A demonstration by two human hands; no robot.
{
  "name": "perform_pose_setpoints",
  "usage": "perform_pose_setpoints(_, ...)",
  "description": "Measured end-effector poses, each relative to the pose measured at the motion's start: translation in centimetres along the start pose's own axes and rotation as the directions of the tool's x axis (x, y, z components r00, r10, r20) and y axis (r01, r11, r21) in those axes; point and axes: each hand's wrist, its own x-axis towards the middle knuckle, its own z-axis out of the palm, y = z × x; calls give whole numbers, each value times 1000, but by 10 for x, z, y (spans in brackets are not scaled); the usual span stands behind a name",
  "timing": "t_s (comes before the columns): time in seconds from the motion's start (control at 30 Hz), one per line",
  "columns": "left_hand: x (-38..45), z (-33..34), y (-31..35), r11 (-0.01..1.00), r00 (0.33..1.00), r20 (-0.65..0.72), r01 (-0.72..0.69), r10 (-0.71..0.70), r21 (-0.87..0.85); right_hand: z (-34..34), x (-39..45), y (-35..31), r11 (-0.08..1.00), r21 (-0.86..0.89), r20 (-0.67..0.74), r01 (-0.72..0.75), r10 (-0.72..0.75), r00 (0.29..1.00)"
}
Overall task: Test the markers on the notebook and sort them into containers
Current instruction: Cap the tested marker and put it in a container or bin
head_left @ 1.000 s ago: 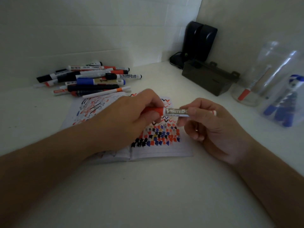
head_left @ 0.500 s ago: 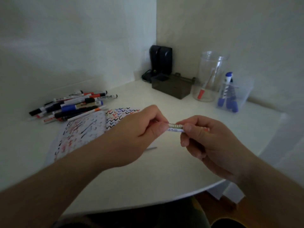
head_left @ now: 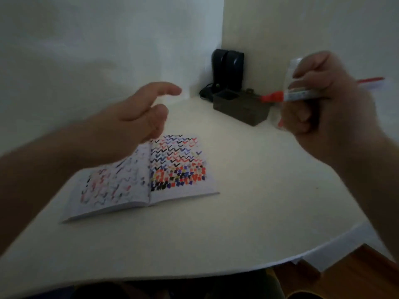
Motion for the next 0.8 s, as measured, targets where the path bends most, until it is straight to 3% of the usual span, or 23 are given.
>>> perform_pose_setpoints(0.07,3,-2,-16,994,998,10,56,-57,90,12,0,27,972,-139,192,-187,212,958)
perform_pose_setpoints(0.13,13,11,-31,953,980,116,122,-160,279,28,-2,59,916,-278,329,-291,375,867)
perform_pose_setpoints(0.23,21,38,-56,828,943,247,49,-223,559,43,2,89,882,-354,291,-312,421,859)
perform_pose_setpoints(0.37,18,48,-76,850,952,252,15,-173,526,50,-3,118,836,-520,193,-173,313,930)
perform_pose_setpoints(0.5,20,49,-84,868,971,213,-13,-108,496,51,-9,121,786,-582,76,-208,308,948)
perform_pose_setpoints(0.8,20,49,-89,868,967,238,-40,-91,494,54,-8,123,744,-617,42,-255,355,934)
